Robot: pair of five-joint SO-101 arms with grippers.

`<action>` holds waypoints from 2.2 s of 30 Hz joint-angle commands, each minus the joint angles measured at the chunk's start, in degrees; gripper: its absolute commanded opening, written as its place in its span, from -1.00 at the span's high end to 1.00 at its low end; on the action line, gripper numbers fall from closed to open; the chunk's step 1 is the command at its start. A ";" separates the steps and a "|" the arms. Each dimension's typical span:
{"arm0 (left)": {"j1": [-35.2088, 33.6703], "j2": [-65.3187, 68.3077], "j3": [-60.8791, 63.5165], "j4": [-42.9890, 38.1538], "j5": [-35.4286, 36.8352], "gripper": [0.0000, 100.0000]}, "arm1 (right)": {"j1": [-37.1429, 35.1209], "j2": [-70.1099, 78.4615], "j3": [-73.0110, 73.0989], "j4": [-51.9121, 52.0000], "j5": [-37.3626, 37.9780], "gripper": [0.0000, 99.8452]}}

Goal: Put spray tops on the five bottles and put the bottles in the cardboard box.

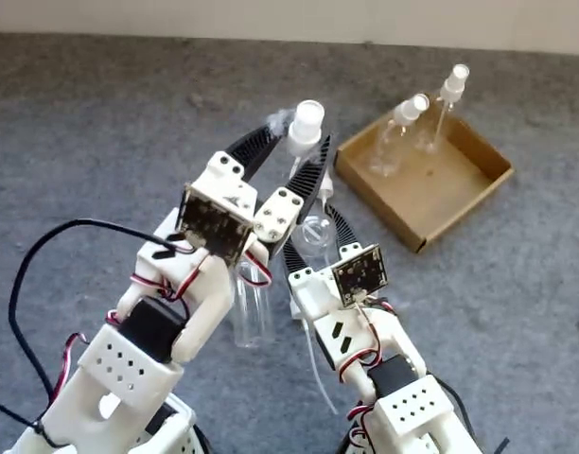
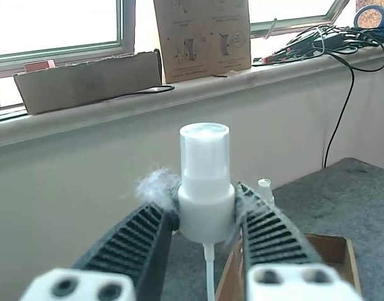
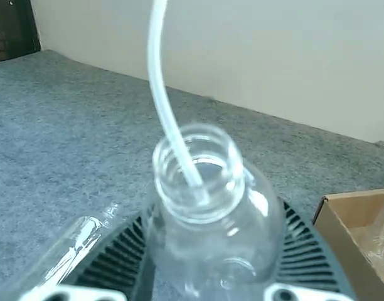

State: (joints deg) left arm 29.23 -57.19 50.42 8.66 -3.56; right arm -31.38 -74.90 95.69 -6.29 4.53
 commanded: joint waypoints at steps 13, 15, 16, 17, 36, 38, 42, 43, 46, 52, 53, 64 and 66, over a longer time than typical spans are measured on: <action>-3.03 1.01 -4.26 -1.05 -0.44 0.95 | -0.22 -0.48 9.80 0.13 -0.18 0.61; -3.03 0.92 -4.18 -0.97 -0.44 0.95 | -0.22 -0.48 9.80 0.13 -0.18 0.61; -3.03 0.92 -4.18 -0.97 -0.53 0.95 | -0.22 -0.48 9.80 0.13 -0.18 0.61; -3.03 0.92 -4.18 -0.97 -0.53 0.95 | -0.22 -0.48 9.80 0.13 -0.18 0.61; -5.14 0.84 -4.26 -0.97 -0.44 0.95 | 3.38 -0.75 9.80 4.09 0.00 0.61; -5.14 0.84 -4.35 -0.97 -0.44 0.95 | 3.38 -0.84 9.27 7.69 1.49 0.61; -5.23 0.84 -6.02 -0.44 -0.44 0.95 | 3.38 -0.84 3.30 17.10 2.99 0.61; -5.23 0.84 -7.25 0.97 -0.44 0.95 | 3.38 -0.84 2.24 18.95 2.37 0.61; -5.23 0.84 -12.88 8.44 -0.18 0.95 | 3.30 -0.84 -0.57 23.16 0.09 0.61; -5.23 0.84 -20.35 17.76 -0.18 0.95 | 3.38 -0.84 -9.01 33.80 -1.23 0.61; -5.23 0.84 -20.97 18.46 -0.18 0.95 | 3.38 -0.84 -10.33 35.56 -1.23 0.61; -12.35 0.84 -22.29 23.91 0.00 0.95 | 10.07 -0.75 -26.68 49.71 -1.14 0.61; -12.35 0.84 -23.60 26.64 0.00 0.95 | 10.15 -0.75 -29.93 53.32 -1.32 0.61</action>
State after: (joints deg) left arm 17.89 -56.66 31.87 30.81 -3.47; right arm -22.42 -74.90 73.27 42.68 3.65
